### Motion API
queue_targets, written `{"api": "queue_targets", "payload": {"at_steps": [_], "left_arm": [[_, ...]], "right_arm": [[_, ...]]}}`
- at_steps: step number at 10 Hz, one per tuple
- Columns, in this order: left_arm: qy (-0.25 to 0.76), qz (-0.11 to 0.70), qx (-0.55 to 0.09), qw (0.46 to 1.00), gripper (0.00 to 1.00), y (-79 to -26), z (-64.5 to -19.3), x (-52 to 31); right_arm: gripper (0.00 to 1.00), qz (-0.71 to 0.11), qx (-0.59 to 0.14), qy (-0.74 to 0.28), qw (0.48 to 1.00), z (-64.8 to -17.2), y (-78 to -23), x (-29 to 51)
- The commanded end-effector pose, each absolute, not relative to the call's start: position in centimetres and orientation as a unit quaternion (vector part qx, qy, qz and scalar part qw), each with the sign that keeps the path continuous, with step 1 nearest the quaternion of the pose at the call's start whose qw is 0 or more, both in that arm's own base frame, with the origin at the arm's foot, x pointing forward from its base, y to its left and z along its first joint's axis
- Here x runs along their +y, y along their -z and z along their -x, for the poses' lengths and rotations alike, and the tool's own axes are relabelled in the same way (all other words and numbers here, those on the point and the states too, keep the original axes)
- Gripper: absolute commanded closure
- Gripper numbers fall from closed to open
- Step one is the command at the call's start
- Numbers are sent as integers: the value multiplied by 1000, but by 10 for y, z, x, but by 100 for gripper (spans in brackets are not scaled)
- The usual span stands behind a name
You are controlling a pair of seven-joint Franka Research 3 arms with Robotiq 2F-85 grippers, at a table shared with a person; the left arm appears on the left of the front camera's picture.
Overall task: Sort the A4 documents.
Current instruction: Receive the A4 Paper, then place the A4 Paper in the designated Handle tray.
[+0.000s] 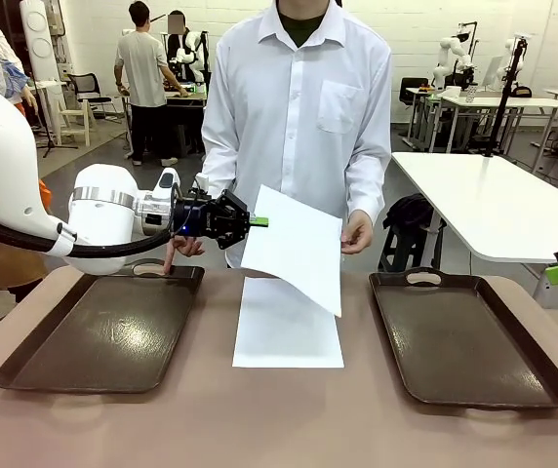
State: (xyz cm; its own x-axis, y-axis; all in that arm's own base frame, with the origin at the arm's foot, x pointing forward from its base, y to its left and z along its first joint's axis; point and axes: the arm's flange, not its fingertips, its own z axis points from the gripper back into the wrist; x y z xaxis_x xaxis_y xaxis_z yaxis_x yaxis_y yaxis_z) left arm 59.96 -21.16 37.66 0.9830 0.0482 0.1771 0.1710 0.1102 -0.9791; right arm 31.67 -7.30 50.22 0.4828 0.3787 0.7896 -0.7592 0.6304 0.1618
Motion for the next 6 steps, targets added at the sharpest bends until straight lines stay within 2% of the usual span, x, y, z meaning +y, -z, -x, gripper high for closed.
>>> {"api": "queue_targets", "payload": {"at_steps": [1, 6], "left_arm": [[40, 666, -83, 741, 100, -376, -600, -212], [40, 666, -83, 741, 100, -376, -600, -212]], "right_arm": [[0, -261, -378, -351, 816, -319, -501, -73], [0, -261, -378, -351, 816, -319, -501, -73]]}}
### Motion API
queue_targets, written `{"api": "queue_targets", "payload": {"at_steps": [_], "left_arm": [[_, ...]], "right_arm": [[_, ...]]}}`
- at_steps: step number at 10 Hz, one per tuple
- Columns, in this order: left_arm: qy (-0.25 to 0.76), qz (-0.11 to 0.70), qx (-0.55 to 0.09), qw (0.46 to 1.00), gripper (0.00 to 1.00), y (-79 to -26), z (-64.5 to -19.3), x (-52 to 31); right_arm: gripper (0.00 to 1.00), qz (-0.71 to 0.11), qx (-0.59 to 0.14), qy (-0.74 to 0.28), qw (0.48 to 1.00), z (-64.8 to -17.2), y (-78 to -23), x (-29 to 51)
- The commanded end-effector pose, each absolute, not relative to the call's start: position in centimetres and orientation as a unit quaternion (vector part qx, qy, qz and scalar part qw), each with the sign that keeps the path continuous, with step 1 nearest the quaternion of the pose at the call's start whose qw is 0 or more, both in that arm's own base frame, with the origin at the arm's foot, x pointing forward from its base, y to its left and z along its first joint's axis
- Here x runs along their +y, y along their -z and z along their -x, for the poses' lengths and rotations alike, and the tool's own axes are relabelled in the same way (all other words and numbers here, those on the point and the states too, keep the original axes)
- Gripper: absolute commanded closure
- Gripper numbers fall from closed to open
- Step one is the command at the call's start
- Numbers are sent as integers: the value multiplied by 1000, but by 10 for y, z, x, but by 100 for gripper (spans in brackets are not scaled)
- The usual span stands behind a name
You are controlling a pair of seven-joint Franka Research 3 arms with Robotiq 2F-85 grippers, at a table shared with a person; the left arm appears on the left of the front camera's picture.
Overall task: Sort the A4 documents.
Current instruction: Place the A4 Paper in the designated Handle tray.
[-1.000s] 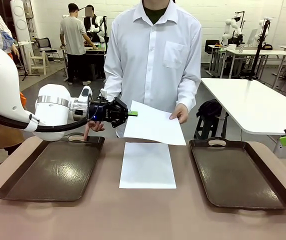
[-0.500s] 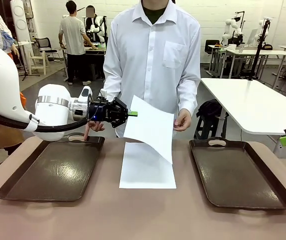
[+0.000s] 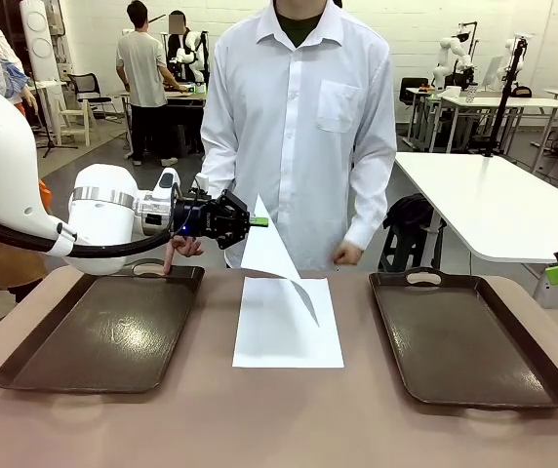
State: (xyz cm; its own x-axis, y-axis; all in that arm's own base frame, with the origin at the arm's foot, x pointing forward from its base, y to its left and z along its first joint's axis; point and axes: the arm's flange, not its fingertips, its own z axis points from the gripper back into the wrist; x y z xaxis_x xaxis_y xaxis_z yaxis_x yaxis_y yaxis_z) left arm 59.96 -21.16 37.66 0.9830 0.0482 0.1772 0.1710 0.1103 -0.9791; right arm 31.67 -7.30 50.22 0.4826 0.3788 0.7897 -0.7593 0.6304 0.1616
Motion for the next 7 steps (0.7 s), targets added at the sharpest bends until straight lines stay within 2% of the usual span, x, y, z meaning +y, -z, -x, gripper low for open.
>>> {"api": "queue_targets", "payload": {"at_steps": [1, 4, 7], "left_arm": [[40, 666, -83, 741, 100, -376, -600, -212], [41, 666, -82, 741, 99, -377, -600, -212], [107, 637, -84, 759, 99, -412, -585, -196]], "right_arm": [[0, -261, -378, -351, 816, -319, -501, -73], [0, -261, -378, -351, 816, -319, -501, -73], [0, -261, -378, -351, 816, -319, -501, -73]]}}
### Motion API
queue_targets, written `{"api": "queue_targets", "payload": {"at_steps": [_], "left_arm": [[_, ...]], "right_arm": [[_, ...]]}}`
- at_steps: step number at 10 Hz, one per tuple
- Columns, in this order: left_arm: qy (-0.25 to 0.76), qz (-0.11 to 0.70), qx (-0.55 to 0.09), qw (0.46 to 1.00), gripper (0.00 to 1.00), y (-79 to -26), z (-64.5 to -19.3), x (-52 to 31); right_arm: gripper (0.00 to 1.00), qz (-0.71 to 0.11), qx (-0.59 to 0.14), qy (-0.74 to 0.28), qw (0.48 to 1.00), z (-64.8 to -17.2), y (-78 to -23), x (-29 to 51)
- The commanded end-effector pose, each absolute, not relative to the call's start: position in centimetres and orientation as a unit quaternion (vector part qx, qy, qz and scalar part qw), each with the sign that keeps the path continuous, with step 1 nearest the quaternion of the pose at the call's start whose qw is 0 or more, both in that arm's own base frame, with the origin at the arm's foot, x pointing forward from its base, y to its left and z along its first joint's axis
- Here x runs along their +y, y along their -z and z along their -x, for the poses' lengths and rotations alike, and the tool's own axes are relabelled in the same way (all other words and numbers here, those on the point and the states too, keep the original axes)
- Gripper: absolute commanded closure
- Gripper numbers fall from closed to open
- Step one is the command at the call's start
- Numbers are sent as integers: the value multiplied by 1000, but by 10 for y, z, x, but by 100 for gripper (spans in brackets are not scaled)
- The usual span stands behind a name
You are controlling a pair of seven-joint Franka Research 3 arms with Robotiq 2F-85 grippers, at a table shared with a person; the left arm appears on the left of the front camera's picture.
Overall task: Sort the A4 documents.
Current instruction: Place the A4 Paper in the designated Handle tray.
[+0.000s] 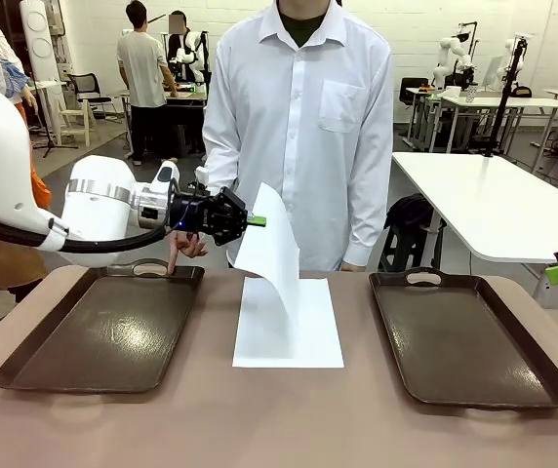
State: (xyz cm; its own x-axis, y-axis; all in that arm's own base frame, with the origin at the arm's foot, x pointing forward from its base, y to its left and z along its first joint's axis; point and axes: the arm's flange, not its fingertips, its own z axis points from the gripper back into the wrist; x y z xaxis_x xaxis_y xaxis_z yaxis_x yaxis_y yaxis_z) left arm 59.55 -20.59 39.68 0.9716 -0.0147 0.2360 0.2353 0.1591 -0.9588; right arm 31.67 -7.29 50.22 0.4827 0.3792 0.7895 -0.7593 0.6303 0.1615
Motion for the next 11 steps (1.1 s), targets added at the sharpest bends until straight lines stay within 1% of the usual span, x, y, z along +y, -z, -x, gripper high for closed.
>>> {"api": "queue_targets", "payload": {"at_steps": [1, 3, 5, 6, 8, 10, 11], "left_arm": [[116, 626, -83, 767, 99, -425, -569, -185], [111, 623, -89, 769, 99, -435, -539, -160], [67, 621, -93, 776, 99, -426, -511, -123], [74, 637, -88, 762, 99, -421, -501, -101], [60, 622, -58, 778, 99, -417, -501, -67], [99, 605, -61, 787, 99, -419, -510, -46], [102, 601, -53, 791, 99, -419, -515, -37]], "right_arm": [[0, -261, -378, -351, 816, -319, -501, -73], [0, -261, -378, -351, 816, -319, -501, -73], [0, -261, -378, -351, 816, -319, -501, -73], [0, -261, -378, -351, 816, -319, -501, -73], [0, -261, -378, -351, 816, -319, -501, -73], [0, -261, -378, -351, 816, -319, -501, -73], [0, -261, -378, -351, 816, -319, -501, -73]]}}
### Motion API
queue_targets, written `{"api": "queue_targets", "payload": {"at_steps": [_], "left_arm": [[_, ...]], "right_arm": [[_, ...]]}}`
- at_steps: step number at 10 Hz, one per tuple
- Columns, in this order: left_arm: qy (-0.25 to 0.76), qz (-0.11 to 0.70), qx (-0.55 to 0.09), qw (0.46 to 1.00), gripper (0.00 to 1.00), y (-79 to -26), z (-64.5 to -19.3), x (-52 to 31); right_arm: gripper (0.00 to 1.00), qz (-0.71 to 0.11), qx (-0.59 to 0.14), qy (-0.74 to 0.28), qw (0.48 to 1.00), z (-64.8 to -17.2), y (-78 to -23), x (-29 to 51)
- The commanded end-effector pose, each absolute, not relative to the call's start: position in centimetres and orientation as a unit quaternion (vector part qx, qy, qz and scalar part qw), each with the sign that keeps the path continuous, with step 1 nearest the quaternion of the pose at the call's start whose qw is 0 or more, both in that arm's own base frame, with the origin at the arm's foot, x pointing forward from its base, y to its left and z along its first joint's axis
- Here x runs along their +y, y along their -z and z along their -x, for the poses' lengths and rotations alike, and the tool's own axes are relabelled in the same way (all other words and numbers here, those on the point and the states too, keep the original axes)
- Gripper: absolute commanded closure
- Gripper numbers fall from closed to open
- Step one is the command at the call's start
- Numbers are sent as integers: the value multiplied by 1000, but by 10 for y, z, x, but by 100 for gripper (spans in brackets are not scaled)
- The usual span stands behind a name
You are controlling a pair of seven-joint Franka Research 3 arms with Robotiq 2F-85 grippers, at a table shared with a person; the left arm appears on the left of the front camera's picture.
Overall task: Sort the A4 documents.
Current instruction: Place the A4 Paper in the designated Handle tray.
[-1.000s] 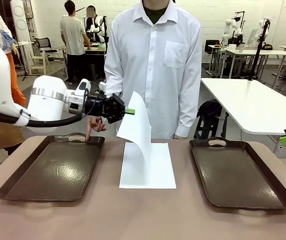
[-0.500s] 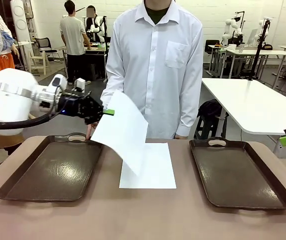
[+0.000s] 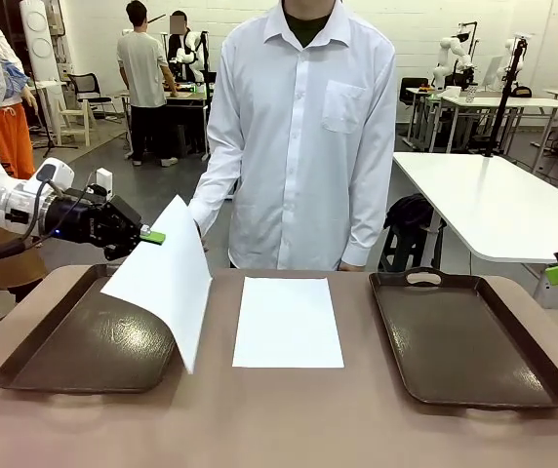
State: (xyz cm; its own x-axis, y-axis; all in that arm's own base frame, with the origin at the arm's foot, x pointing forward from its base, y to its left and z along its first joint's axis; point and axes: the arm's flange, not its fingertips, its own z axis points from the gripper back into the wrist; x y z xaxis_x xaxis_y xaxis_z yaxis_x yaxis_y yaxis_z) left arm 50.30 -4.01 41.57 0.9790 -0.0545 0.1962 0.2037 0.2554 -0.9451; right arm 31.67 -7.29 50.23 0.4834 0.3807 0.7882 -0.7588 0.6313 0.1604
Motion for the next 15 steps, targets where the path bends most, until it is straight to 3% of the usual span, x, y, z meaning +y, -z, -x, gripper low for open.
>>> {"api": "queue_targets", "payload": {"at_steps": [1, 7, 15], "left_arm": [[109, 597, -51, 793, 99, -420, -517, -28], [104, 574, -79, 808, 99, -418, -515, 29], [90, 565, -80, 816, 99, -380, -533, 41]], "right_arm": [[0, -261, -378, -351, 816, -319, -501, -73], [0, -261, -378, -351, 816, -319, -501, -73], [0, -261, -378, -351, 816, -319, -501, -73]]}}
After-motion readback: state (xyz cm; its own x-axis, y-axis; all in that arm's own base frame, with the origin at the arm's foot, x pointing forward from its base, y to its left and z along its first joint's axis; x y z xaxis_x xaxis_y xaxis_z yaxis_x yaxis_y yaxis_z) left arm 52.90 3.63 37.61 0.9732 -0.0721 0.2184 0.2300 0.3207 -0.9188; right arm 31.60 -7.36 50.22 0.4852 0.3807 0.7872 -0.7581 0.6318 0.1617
